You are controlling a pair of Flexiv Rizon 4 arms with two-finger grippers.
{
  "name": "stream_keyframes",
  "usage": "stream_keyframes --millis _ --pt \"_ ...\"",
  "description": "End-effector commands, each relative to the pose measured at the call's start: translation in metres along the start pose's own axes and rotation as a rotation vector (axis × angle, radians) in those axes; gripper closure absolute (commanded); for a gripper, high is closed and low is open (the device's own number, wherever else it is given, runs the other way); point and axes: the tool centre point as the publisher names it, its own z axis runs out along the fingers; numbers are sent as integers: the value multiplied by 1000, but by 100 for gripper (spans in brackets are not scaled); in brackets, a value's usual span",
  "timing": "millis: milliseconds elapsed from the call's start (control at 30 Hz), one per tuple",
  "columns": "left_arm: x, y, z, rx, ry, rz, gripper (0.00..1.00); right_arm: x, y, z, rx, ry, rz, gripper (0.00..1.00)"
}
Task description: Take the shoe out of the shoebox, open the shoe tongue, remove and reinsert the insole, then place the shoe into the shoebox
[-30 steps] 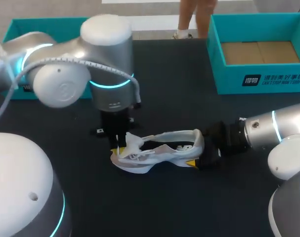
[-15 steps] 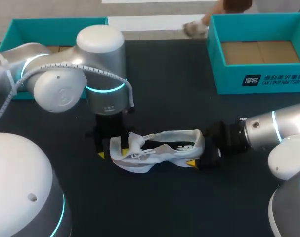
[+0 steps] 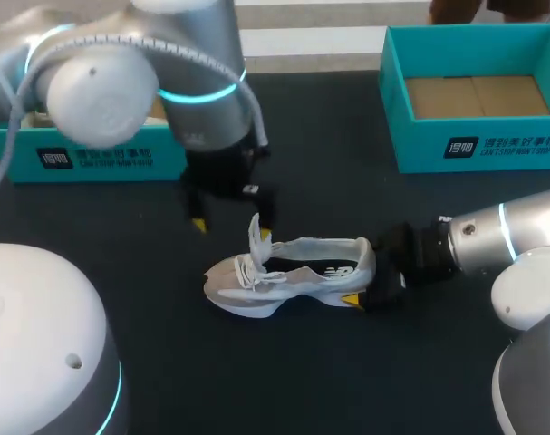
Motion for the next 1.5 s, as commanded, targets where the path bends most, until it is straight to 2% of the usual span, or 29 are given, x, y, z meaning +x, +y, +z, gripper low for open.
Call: stream_keyframes --millis 33,200,267,333,467,1100,1133,1333,1500 --pt "32 -17 -38 106 -64 1006 100 -1 0 0 3 1 0 100" --pt "63 -26 -58 168 -79 1333 100 -1 0 0 3 1 0 100" --pt "75 -29 -62 196 -42 1439 100 -1 0 0 3 1 0 100" --pt "83 -32 -65 212 -32 1478 100 -1 0 0 3 1 0 100" --pt "110 -34 -61 240 11 1580 100 -1 0 0 3 1 0 100" --pt "110 -34 -61 240 11 1580 100 -1 0 0 3 1 0 100" --pt "113 -36 -51 192 11 1589 100 -1 0 0 3 1 0 100" --pt "110 -44 -6 106 1 1609 100 -1 0 0 3 1 0 100" --pt "109 -52 22 92 18 1595 100 -1 0 0 3 1 0 100"
